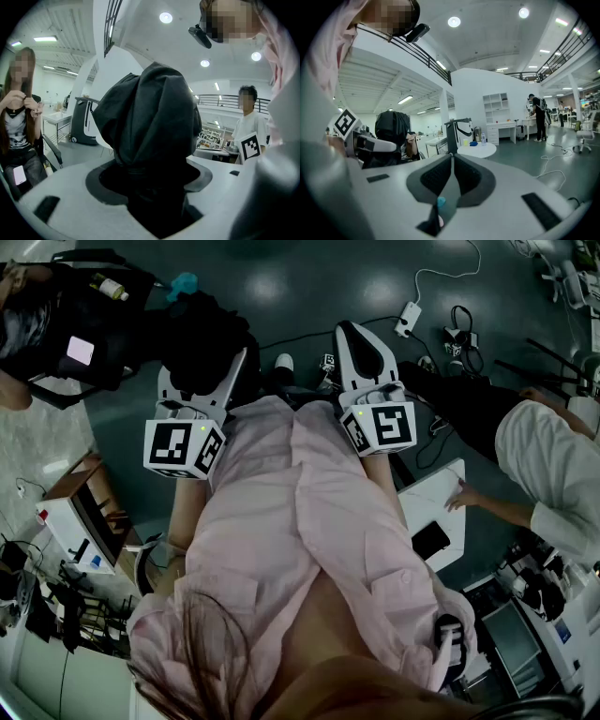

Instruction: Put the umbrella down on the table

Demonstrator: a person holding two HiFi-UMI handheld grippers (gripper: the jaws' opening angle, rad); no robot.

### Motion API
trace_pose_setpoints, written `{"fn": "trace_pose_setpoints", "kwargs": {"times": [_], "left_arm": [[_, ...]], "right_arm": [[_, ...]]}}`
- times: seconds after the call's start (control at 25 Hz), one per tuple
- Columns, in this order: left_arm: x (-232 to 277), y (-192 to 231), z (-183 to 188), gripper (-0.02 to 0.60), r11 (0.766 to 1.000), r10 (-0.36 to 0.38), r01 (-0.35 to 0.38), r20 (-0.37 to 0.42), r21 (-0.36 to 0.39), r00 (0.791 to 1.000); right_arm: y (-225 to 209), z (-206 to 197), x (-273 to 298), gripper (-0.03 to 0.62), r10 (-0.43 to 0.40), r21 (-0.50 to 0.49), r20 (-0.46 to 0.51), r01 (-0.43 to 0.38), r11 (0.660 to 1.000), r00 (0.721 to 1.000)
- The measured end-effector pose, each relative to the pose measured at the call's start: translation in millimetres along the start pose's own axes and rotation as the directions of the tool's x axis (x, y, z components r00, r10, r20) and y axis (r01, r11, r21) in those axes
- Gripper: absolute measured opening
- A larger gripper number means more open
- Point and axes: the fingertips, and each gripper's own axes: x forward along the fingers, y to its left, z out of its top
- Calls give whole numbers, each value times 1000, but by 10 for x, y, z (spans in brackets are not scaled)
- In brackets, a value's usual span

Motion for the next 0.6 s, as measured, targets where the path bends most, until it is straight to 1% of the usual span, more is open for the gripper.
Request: {"fn": "trace_pose_setpoints", "kwargs": {"times": [0.12, 0.4, 0.48, 0.6], "left_arm": [[38, -47, 3, 319, 1000, 1, -1, -1, -3, 1000], [182, -106, 82, 319, 999, 25, -26, 20, 23, 999], [226, -109, 86, 319, 999, 36, -37, 31, 19, 999], [273, -103, 57, 319, 999, 50, -50, 38, -2, 998]], "right_arm": [[-64, 1, -26, 41, -2, -1, -5, 2, 1000, 1000], [-276, -14, -81, 41, -3, -11, -13, 3, 1000, 1000], [-351, -31, -93, 41, -3, -18, -10, 3, 1000, 1000], [-428, -11, -119, 43, 4, -12, 20, -4, 1000, 1000]]}}
